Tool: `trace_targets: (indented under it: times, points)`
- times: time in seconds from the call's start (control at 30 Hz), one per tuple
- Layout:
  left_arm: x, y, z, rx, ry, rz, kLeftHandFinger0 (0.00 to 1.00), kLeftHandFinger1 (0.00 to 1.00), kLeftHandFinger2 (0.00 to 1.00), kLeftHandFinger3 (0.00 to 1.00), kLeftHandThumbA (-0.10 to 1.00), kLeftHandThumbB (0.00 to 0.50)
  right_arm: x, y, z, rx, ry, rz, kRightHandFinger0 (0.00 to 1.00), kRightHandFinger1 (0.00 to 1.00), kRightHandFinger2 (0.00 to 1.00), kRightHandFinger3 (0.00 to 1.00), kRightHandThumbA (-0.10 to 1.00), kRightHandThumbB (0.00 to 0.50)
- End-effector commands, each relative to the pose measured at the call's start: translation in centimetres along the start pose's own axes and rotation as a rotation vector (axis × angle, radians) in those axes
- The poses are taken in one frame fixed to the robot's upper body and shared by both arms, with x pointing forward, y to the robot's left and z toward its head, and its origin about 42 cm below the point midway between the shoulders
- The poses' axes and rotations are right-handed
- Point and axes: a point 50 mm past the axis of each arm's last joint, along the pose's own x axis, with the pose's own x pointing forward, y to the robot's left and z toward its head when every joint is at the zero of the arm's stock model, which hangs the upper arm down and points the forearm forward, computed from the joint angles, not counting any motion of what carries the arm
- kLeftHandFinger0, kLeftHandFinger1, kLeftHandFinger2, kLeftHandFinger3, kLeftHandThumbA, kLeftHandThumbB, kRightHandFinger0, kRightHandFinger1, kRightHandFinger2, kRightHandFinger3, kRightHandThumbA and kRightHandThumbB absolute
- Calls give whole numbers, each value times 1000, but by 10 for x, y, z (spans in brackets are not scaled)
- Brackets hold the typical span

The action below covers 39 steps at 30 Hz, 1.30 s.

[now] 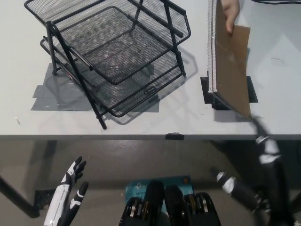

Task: A person hands a notebook to the robot and the robot grabs it with its right hand and places it in the file tray kept in the centre of the desk infront of it.

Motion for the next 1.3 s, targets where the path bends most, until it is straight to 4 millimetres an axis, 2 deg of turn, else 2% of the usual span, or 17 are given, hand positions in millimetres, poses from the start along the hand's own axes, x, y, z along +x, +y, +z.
trace_targets:
  times: [0.0,0.17,0.23,0.33,0.43,0.5,0.7,0.97,1.07,1.27]
  points:
    - [-1,6,10,39,-86,26,1000,1000,1000,1000,925,269,42,-34,50,-183,-253,-298,1000,1000,1000,1000,1000,276]
    - [-1,7,11,40,-87,28,1000,1000,1000,1000,918,266,64,-35,55,-200,-230,-370,1000,1000,1000,1000,1000,314]
    - [0,7,11,47,-81,24,999,1000,1000,1000,932,276,74,-31,53,-189,-224,-379,1000,1000,1000,1000,1000,313]
    - [1,7,11,40,-93,23,1000,1000,1000,1000,917,263,84,-26,45,-202,-198,-377,1000,1000,1000,1000,984,321]
    - [4,8,12,44,-100,25,1000,1000,1000,1000,919,269,100,-16,26,-227,-170,-355,1000,1000,1000,1000,916,334]
    - [5,9,14,46,-104,23,1000,1000,1000,1000,917,264,107,-9,15,-253,-131,-342,1000,1000,1000,1000,944,344]
    - [9,8,15,44,-106,19,1000,1000,1000,1000,926,273,122,11,-20,-275,-76,-287,1000,1000,1000,1000,898,347]
    - [13,9,15,55,-124,13,1000,1000,1000,1000,931,264,133,33,-38,-302,-72,-212,1000,1000,1000,1000,989,363]
    - [13,9,15,58,-123,9,1000,1000,1000,1000,944,266,140,36,-42,-308,-73,-203,1000,1000,1000,1000,975,369]
    - [16,8,15,51,-121,5,1000,1000,1000,1000,944,276,172,33,-55,-305,-56,-237,1000,1000,1000,1000,952,364]
